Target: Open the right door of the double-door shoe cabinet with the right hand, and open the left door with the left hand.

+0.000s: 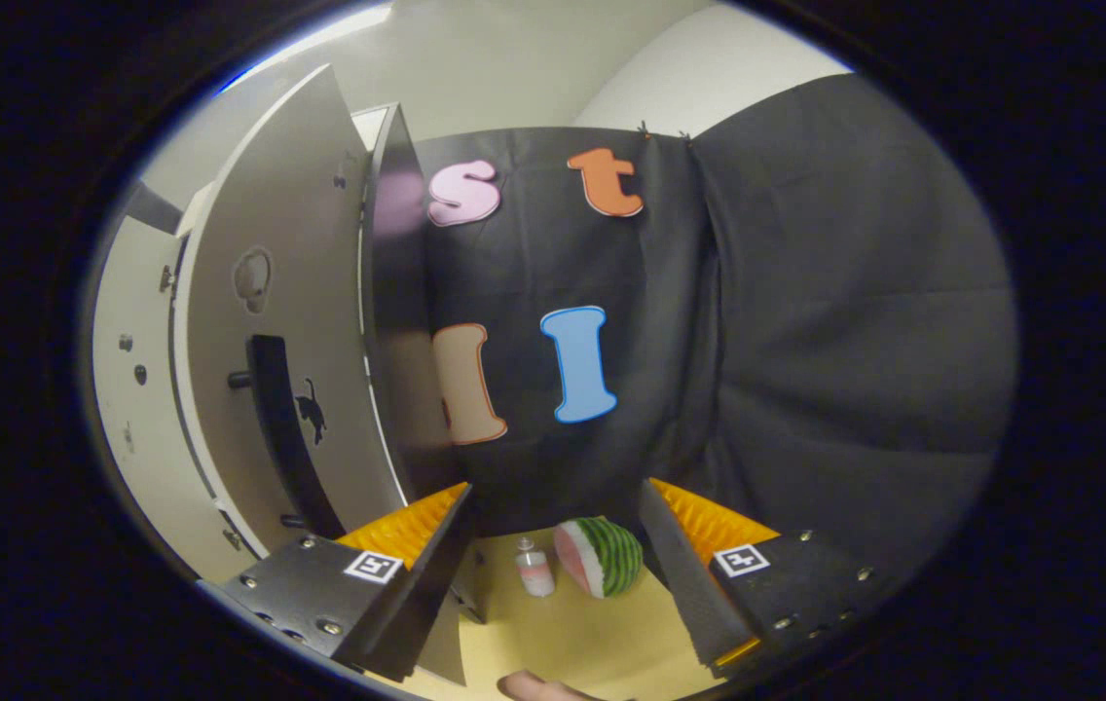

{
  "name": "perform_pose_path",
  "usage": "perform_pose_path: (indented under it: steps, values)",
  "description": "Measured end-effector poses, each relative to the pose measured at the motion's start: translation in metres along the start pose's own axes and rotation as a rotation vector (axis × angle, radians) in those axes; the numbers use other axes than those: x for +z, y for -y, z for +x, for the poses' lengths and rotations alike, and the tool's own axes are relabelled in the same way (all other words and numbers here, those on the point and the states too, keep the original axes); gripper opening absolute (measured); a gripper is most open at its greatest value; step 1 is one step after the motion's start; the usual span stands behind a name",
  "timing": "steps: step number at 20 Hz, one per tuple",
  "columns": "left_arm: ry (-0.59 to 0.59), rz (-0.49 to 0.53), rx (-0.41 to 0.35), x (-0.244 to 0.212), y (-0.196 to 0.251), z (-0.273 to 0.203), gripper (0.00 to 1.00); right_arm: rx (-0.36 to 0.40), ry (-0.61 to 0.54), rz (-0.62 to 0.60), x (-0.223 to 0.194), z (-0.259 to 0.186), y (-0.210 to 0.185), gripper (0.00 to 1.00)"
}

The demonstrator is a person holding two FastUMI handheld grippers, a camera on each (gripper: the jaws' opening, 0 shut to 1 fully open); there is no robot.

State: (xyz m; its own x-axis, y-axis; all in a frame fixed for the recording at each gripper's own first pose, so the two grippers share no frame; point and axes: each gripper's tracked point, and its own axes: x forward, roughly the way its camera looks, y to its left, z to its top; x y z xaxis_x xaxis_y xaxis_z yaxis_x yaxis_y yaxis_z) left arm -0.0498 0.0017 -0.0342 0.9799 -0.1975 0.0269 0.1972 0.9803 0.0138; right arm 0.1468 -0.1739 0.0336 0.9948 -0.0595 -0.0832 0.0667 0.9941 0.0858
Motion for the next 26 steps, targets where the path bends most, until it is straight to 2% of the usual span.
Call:
perform_pose_path:
  steps: [2, 6, 8, 10, 11, 13, 14, 15, 16, 17, 20, 22, 25, 26]
  values:
    - [0.003, -0.023, 0.008, 0.0, -0.007, 0.001, 0.96, 0.014, -0.002, -0.047, -0.003, 0.002, -0.006, 0.96]
    - [-0.01, -0.034, 0.047, -0.006, -0.022, -0.003, 0.96, 0.066, -0.02, -0.102, -0.011, 0.008, -0.042, 1.0]
    - [-0.001, -0.027, 0.038, -0.005, -0.022, -0.003, 0.96, 0.089, -0.006, -0.153, -0.01, 0.006, -0.057, 1.0]
    - [-0.008, -0.024, 0.045, -0.009, -0.029, -0.006, 0.96, 0.076, 0.005, -0.194, -0.008, 0.0, -0.062, 1.0]
    - [-0.004, -0.023, 0.054, -0.008, -0.032, -0.006, 0.96, 0.059, 0.015, -0.222, -0.006, -0.002, -0.064, 0.92]
    - [-0.011, -0.024, 0.065, -0.011, -0.036, -0.008, 0.92, 0.028, 0.033, -0.252, -0.003, -0.003, -0.066, 0.93]
    - [-0.01, -0.025, 0.064, -0.011, -0.036, -0.009, 0.96, 0.017, 0.038, -0.262, -0.003, -0.004, -0.068, 0.91]
    - [-0.007, -0.025, 0.062, -0.01, -0.036, -0.01, 0.96, 0.006, 0.038, -0.268, -0.002, -0.005, -0.069, 0.93]
    - [-0.006, -0.023, 0.061, -0.011, -0.037, -0.012, 0.92, -0.001, 0.041, -0.27, -0.008, -0.005, -0.069, 0.91]
    - [-0.008, -0.021, 0.065, -0.011, -0.038, -0.013, 0.96, -0.007, 0.04, -0.27, -0.008, -0.005, -0.069, 0.93]
    - [-0.008, -0.024, 0.07, -0.012, -0.043, -0.015, 0.96, -0.03, 0.027, -0.241, -0.012, -0.006, -0.062, 0.93]
    - [-0.011, -0.033, 0.077, -0.014, -0.045, -0.015, 0.96, -0.022, 0.008, -0.215, -0.013, -0.007, -0.062, 0.91]
    - [-0.021, -0.042, 0.098, -0.017, -0.05, -0.015, 0.96, -0.005, -0.01, -0.187, -0.029, -0.018, -0.058, 0.94]
    - [-0.024, -0.041, 0.106, -0.018, -0.05, -0.015, 0.92, -0.007, -0.004, -0.179, -0.034, -0.027, -0.058, 0.94]
